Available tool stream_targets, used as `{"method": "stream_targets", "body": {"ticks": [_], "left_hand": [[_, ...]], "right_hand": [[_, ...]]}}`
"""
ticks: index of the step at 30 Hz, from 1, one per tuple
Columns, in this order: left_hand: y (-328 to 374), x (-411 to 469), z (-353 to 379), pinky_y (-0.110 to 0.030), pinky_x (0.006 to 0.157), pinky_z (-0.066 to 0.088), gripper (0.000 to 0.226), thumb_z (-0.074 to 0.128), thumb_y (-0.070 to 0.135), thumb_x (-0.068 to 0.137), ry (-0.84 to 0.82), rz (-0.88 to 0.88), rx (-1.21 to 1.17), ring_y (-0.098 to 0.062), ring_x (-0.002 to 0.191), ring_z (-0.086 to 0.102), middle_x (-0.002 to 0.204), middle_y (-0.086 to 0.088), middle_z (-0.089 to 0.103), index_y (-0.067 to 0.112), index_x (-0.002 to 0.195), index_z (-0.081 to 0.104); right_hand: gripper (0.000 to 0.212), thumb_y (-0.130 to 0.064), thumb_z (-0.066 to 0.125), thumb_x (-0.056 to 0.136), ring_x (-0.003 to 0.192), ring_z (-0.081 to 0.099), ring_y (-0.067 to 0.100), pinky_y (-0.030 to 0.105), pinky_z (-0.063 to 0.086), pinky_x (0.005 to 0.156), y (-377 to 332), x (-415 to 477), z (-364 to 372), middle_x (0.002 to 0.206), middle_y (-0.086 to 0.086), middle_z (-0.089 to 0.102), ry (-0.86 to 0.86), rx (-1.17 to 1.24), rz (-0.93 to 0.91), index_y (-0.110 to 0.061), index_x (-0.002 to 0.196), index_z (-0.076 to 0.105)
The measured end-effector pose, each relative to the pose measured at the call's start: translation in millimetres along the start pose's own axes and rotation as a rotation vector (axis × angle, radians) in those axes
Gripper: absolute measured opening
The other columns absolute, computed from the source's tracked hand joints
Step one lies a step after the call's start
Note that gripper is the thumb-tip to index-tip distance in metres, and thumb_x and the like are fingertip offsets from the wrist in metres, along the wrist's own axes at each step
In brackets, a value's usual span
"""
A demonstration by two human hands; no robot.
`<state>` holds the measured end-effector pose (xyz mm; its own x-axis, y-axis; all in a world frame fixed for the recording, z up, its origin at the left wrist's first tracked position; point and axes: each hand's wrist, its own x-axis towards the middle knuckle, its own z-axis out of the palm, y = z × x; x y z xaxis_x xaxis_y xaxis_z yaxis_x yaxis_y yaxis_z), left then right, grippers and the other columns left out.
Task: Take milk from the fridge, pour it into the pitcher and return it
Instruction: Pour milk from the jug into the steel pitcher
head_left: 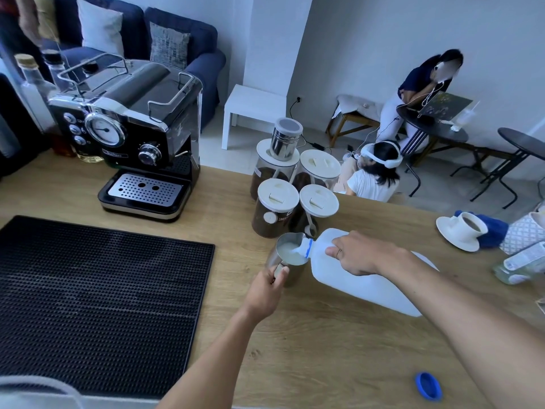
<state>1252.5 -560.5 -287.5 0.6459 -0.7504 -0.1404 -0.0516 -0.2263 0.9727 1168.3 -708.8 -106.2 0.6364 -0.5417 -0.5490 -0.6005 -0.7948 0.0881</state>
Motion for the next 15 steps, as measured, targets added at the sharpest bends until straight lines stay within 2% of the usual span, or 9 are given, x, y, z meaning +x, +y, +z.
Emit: {"method": "stream_targets", "body": {"ticks": [2, 4, 6, 10, 13, 15], "left_hand": [[-1, 1, 0, -0.024, 0.047, 0.020, 0.040, 0.044, 0.037, 0.103, 0.009, -0.007, 0.005, -0.007, 0.047, 0.019, 0.052, 0.013, 0.021, 0.005, 0.082, 0.052], [-1, 1, 0, -0.027, 0.049, 0.020, 0.045, 0.044, 0.036, 0.103, 0.013, 0.004, 0.007, -0.007, 0.048, 0.018, 0.055, 0.014, 0.021, -0.003, 0.079, 0.043], [0, 0, 0, -0.026, 0.048, 0.020, 0.044, 0.044, 0.035, 0.103, 0.009, 0.013, 0.016, -0.007, 0.047, 0.018, 0.053, 0.014, 0.021, -0.001, 0.079, 0.042], [1, 0, 0, -0.024, 0.046, 0.019, 0.044, 0.043, 0.034, 0.104, 0.005, 0.006, 0.016, -0.007, 0.045, 0.019, 0.050, 0.014, 0.021, -0.003, 0.080, 0.044], [4, -2, -1, -0.024, 0.047, 0.019, 0.044, 0.043, 0.033, 0.104, 0.000, 0.008, 0.020, -0.007, 0.045, 0.019, 0.050, 0.014, 0.021, 0.000, 0.076, 0.039], [6, -2, -1, -0.025, 0.047, 0.019, 0.042, 0.043, 0.032, 0.104, -0.007, 0.007, 0.021, -0.007, 0.044, 0.019, 0.049, 0.014, 0.021, 0.009, 0.071, 0.034]], "right_hand": [[0.023, -0.035, 0.033, 0.103, 0.085, 0.049, 0.020, 0.034, 0.043, 0.073, 3, 1, 4, 0.105, 0.004, 0.047, 0.005, 0.025, 0.013, -0.022, 0.086, 0.042], [0.029, -0.034, 0.032, 0.103, 0.075, 0.048, 0.013, 0.030, 0.040, 0.064, 6, 2, 9, 0.100, 0.000, 0.046, 0.019, 0.066, 0.027, -0.024, 0.076, 0.040], [0.034, -0.038, 0.031, 0.103, 0.070, 0.045, 0.010, 0.028, 0.034, 0.058, 8, 1, 13, 0.093, -0.002, 0.044, 0.030, 0.101, 0.037, -0.026, 0.072, 0.038], [0.037, -0.042, 0.028, 0.103, 0.070, 0.044, 0.012, 0.027, 0.032, 0.057, 9, -1, 18, 0.090, -0.001, 0.046, 0.045, 0.144, 0.044, -0.023, 0.072, 0.037], [0.039, -0.044, 0.026, 0.102, 0.074, 0.045, 0.015, 0.030, 0.037, 0.066, 10, -4, 22, 0.085, -0.004, 0.043, 0.054, 0.186, 0.049, -0.021, 0.072, 0.037], [0.039, -0.044, 0.026, 0.102, 0.079, 0.046, 0.017, 0.032, 0.038, 0.070, 9, -6, 23, 0.086, -0.004, 0.042, 0.056, 0.199, 0.048, -0.023, 0.071, 0.036]]}}
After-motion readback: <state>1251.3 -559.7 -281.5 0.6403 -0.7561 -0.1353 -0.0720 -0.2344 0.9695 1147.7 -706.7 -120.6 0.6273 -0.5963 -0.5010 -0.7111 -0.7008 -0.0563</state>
